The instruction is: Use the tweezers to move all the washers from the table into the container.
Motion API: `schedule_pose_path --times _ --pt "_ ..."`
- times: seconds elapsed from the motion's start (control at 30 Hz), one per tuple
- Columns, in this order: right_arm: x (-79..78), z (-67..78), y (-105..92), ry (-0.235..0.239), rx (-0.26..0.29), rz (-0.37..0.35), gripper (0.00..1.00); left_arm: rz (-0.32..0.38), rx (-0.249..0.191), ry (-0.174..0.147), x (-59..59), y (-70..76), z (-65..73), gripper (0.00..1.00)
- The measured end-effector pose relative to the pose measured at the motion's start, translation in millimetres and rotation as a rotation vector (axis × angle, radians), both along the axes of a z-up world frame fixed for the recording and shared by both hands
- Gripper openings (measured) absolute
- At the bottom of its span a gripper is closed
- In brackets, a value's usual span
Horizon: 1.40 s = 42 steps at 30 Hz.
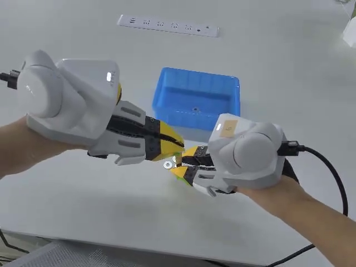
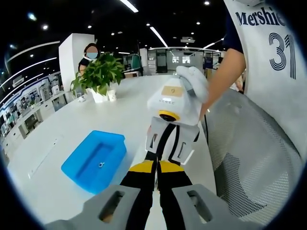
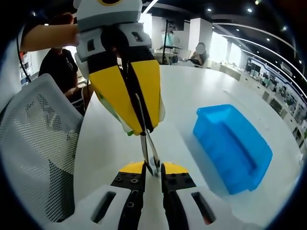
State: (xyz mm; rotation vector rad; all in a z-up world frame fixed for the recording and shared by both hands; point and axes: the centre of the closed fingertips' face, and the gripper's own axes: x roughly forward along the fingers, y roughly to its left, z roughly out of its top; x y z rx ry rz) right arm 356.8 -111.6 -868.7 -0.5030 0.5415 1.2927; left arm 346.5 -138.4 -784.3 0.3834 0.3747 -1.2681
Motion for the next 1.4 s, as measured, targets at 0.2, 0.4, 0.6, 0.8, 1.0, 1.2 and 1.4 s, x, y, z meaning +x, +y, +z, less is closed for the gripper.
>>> schedule_pose_path --times 0.2,0.4,0.6,0.8,1.0,1.2,1.4 --pt "-1.5 -0.7 0.3 -0.011 -0.013 0.03 0.11 0.002 -0.012 0.008 1.0 0.5 -0.3 0.05" --pt "-1.8 -0.9 -0.2 -0.011 -0.017 0.037 0.11 0.001 -0.016 0.008 0.1 -0.8 -0.4 0.05" --pt "-1.8 2.4 -0.6 -0.015 -0.016 0.033 0.11 0.002 -0.015 0.004 -0.5 0.4 3.1 0.05" --pt "3.7 15.6 1.0 -0.044 -0.008 0.029 0.11 0.009 -0.026 -0.017 2.7 2.9 16.1 0.05" --pt "13.5 34.1 4.3 -0.085 0.016 0.021 0.11 0.012 -0.028 -0.063 9.1 5.9 33.9 0.05" --pt "24.2 50.2 3.8 -0.147 0.012 0.023 0.11 -0.002 -0.025 -0.103 16.6 5.5 49.1 0.05" --pt "39.9 64.7 0.1 -0.191 0.013 0.002 0.11 -0.024 -0.021 -0.147 27.3 1.0 62.8 0.05"
